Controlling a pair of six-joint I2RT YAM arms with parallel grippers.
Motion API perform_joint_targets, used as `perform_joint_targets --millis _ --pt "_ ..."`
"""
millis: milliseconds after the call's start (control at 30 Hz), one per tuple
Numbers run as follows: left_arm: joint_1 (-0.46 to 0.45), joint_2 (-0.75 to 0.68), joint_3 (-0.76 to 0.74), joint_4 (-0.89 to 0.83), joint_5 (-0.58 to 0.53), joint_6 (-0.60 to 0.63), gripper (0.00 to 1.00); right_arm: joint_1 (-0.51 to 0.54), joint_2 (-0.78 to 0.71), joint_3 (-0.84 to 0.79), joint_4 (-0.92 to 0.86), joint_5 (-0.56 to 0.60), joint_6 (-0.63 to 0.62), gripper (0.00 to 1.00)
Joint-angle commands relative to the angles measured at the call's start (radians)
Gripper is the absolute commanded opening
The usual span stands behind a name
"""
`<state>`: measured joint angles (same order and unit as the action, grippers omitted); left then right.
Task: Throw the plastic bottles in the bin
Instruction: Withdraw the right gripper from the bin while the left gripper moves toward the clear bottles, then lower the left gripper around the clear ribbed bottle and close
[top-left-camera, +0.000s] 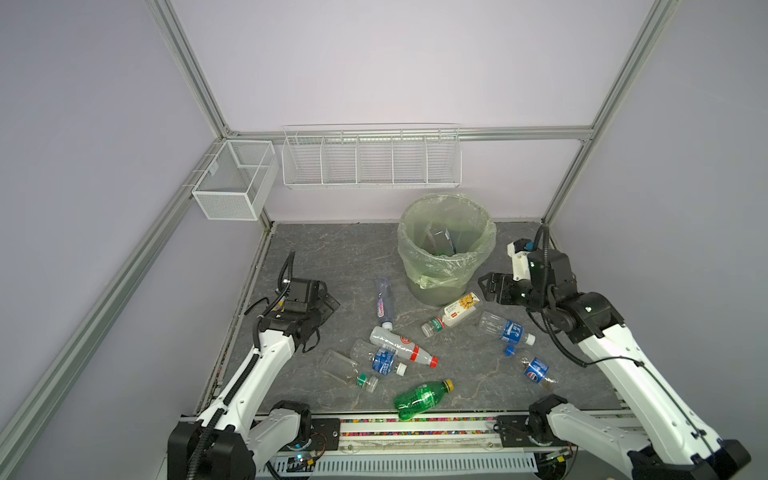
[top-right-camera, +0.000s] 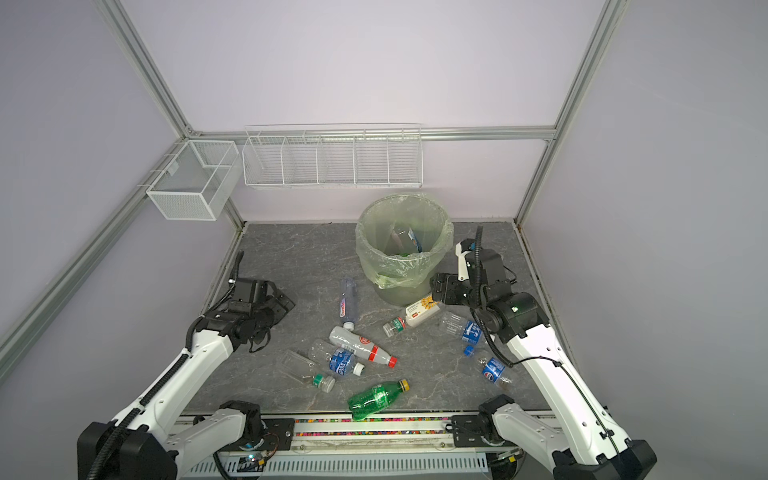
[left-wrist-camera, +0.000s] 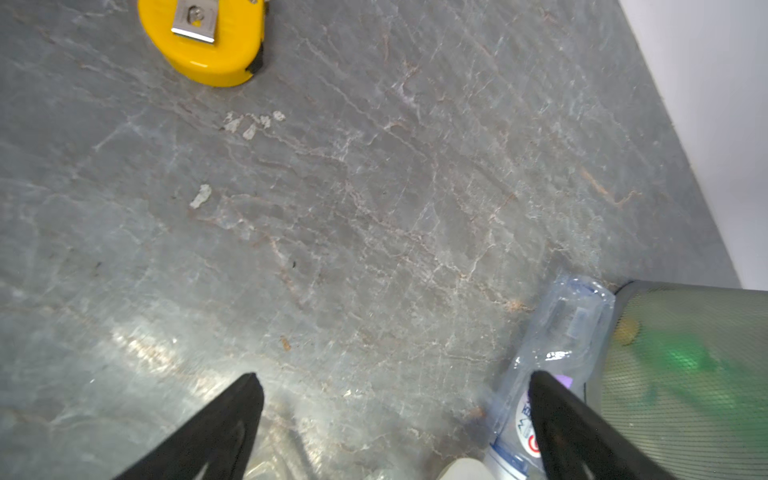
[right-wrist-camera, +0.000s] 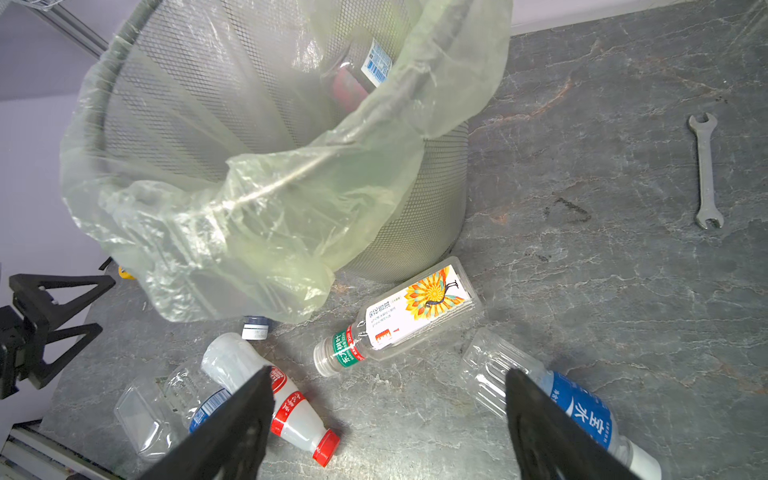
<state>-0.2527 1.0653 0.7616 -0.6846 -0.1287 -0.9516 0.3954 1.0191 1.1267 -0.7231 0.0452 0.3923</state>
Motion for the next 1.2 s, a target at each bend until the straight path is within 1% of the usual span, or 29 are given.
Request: perform_joint_targets --millis 0,67,233,400,567,667,733,867,933,1100,1167 --pt "-0.048 0.013 0.068 -0.172 -0.105 -0.079 0.99 -0.010 -0.010 -0.037 0.033 0.006 -0.008 0.88" --pt "-0.064 0.009 0.075 -0.203 -0.113 -0.103 0.99 -0.011 -0.002 -0.042 0.033 0.011 -0.012 0.88" --pt "-0.065 -0.007 0.072 -0.241 -0.062 -0.160 1.00 -0.011 0.001 -0.046 0.034 0.018 -0.024 0.88" --pt "-0.140 0.010 0.098 -0.335 -0.045 -0.189 0.99 -0.015 -0.016 -0.066 0.044 0.027 -0.032 0.88" --pt "-0.161 -0.010 0.062 -0.371 0.006 -0.224 0.99 -0.018 -0.031 -0.092 0.047 0.053 -0.030 0.88" --pt "-0.234 -0.047 0.024 -0.364 0.014 -0.306 1.00 -0.018 -0.028 -0.096 0.038 0.060 -0.030 0.88" --pt "-0.278 -0.057 0.020 -0.395 -0.014 -0.354 1.00 -0.018 -0.029 -0.095 0.034 0.064 -0.030 0.88" --pt "-0.295 -0.074 0.021 -0.441 -0.027 -0.388 1.00 -0.018 -0.036 -0.099 0.040 0.064 -0.039 0.88" --pt "-0.335 -0.083 0.016 -0.456 -0.062 -0.431 0.99 -0.018 -0.034 -0.099 0.036 0.070 -0.041 0.88" --pt "-0.455 -0.044 -0.014 -0.442 -0.054 -0.549 0.99 -0.018 -0.034 -0.109 0.031 0.080 -0.045 0.88" --pt "-0.489 -0.023 -0.019 -0.434 -0.055 -0.575 0.99 -0.018 -0.040 -0.116 0.035 0.083 -0.046 0.88"
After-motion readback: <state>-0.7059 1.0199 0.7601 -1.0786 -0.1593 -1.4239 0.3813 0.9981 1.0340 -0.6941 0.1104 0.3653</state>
